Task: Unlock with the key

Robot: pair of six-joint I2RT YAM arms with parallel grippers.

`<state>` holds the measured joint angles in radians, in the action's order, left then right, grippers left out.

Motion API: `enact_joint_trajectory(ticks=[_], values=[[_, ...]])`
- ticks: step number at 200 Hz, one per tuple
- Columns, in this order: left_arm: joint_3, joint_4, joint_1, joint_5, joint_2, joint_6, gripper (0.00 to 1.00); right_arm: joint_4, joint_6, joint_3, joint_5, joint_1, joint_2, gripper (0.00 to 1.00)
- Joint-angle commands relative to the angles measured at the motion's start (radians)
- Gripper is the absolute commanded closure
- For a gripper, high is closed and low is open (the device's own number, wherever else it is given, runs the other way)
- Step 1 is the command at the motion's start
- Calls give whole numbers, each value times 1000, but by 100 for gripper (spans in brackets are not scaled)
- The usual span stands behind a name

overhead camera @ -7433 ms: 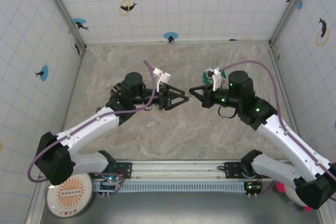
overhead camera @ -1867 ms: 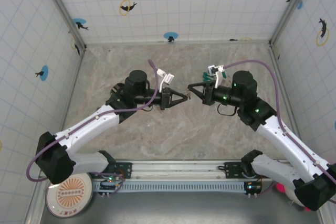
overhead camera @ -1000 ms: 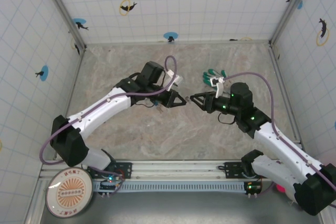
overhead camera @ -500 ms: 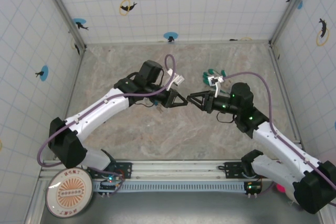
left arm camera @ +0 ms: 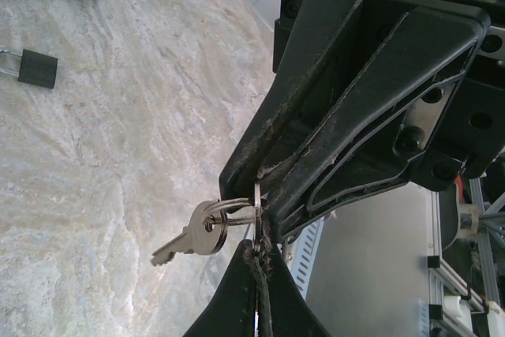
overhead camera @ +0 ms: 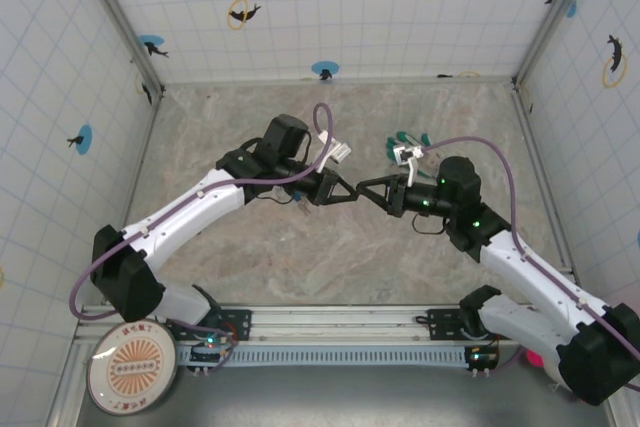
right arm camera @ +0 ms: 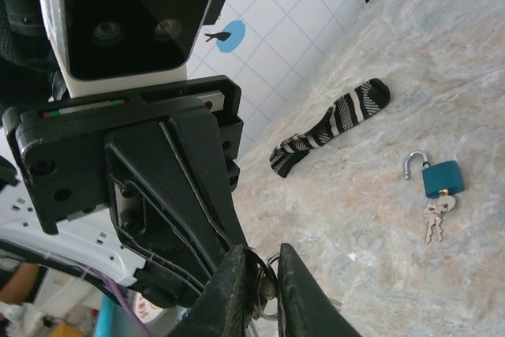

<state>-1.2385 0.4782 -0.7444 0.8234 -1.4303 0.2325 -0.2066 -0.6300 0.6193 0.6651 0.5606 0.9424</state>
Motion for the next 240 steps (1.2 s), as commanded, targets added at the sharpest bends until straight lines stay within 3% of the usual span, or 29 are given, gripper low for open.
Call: enact_joint_trajectory(ticks=[1,21,67,107,148,193,240], values=[[7,-24,4,13,31,-15,100,25,35,13,24,-8,-12,93],[7,-23,4,9,36,-19,100,28,40,10,36,-14,-19,100],[32,-20,4,-18,42,-19,100,46,63,10,19,-16,-38,100],[71,-76,9,-77,77,26,76,48,67,8,-133,-16,-98,100],[231,-366,71,-131,194,237,68,-110,-71,-38,-291,-18,-128,100],[369,-658,102,-244,289,444,62,-434,-318,-155,-431,-6,-108,100],[453,-946,100,-189,276,613,52,-521,-355,-196,-601,101,-115,100]])
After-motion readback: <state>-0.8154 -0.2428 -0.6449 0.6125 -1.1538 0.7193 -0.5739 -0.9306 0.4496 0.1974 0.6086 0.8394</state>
